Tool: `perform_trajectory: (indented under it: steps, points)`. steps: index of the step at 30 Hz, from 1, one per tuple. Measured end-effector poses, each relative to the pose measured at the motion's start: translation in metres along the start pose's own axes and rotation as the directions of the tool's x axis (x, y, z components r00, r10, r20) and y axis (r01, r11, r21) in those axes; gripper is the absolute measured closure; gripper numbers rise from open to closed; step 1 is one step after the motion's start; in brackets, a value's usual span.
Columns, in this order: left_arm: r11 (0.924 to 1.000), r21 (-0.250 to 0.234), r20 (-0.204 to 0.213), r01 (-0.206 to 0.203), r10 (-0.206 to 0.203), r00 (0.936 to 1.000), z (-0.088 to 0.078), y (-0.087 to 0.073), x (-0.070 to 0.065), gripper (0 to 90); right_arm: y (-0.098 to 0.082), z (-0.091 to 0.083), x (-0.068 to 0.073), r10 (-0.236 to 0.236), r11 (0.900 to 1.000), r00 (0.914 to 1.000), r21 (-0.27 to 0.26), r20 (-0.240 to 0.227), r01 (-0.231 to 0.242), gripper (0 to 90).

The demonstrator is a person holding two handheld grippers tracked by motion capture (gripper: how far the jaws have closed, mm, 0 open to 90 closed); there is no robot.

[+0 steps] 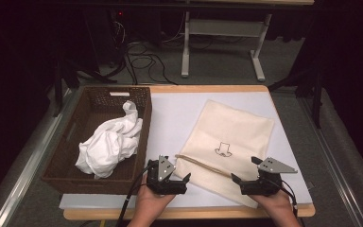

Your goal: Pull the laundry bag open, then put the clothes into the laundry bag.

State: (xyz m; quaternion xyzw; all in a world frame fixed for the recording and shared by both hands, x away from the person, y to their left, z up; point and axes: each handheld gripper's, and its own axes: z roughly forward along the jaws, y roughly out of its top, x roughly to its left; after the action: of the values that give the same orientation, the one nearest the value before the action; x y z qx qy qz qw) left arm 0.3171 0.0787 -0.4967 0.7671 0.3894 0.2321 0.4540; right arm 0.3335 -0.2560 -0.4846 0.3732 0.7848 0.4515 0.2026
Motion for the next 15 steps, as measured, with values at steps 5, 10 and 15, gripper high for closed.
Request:
perform_trajectory:
  steps: [5, 10, 15]
  points:
    - [0.9997, -0.025, 0.003, -0.004, 0.004, 1.0, -0.006, 0.008, -0.002, 6.1, -0.002, -0.002, 0.001, -0.003, 1.0, 1.0, -0.004, 0.007, 0.003, 0.2]
    - [0.9992, -0.04, 0.014, 0.008, -0.008, 0.9999, -0.011, 0.015, 0.0, 6.4, -0.003, -0.003, -0.001, 0.002, 1.0, 1.0, -0.02, 0.002, -0.002, 0.3]
    - [0.9989, -0.045, 0.026, 0.012, -0.011, 0.9996, -0.018, 0.021, 0.0, 6.5, -0.003, -0.002, -0.002, 0.011, 1.0, 0.9999, -0.012, 0.003, -0.011, 0.2]
